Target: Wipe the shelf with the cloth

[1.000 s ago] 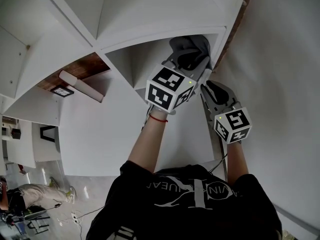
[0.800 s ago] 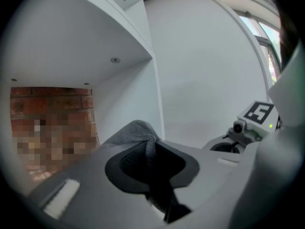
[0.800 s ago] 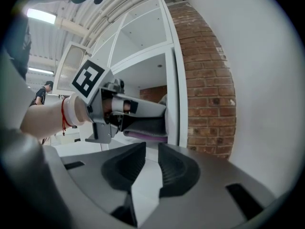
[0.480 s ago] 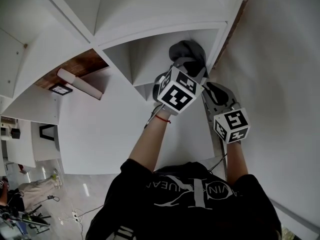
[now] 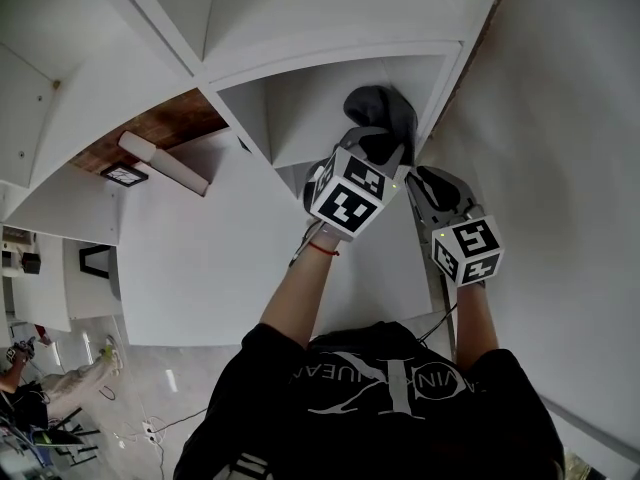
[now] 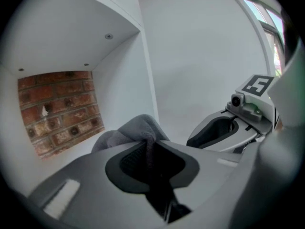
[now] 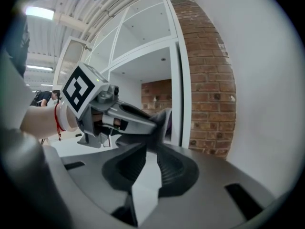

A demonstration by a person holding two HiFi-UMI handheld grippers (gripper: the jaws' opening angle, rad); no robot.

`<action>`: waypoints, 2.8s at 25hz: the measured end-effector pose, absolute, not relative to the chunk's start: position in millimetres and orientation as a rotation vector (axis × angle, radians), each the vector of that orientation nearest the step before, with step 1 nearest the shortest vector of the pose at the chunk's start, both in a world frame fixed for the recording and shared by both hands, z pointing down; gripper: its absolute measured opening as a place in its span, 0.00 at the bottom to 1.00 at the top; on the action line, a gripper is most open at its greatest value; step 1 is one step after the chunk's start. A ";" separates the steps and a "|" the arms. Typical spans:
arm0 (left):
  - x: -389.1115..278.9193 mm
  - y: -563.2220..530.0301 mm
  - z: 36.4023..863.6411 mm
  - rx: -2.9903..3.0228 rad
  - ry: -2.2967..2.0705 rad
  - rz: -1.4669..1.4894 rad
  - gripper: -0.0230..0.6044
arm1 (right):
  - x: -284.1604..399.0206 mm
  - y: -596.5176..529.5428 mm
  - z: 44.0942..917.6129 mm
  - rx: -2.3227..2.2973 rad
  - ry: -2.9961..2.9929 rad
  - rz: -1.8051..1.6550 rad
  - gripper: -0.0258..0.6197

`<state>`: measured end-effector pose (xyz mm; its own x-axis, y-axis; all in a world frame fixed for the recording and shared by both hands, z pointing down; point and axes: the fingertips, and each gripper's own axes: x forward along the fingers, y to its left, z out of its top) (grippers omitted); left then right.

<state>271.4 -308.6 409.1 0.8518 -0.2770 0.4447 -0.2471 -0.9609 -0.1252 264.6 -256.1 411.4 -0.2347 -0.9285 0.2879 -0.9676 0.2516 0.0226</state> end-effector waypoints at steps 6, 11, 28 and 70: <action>227.7 -319.8 388.4 -2.981 0.571 -0.575 0.13 | 252.4 -257.8 403.7 1.760 -2.313 0.228 0.15; 187.3 -318.6 382.4 -3.000 0.650 -0.514 0.13 | 234.8 -263.9 400.0 1.722 -2.356 0.212 0.15; 69.5 -265.3 367.4 -3.068 0.864 -0.284 0.13 | 173.0 -258.1 383.8 1.599 -2.500 0.152 0.11; -128.6 -274.6 416.3 -2.883 1.614 -0.141 0.13 | 152.7 -245.3 387.1 1.691 -2.540 0.041 0.09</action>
<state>-128.6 -274.6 416.3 0.5231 -0.8382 0.1544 -0.8522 -0.5131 0.1021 152.7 -245.3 387.1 -0.3832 -0.9193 0.0900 -0.9217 0.3869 0.0275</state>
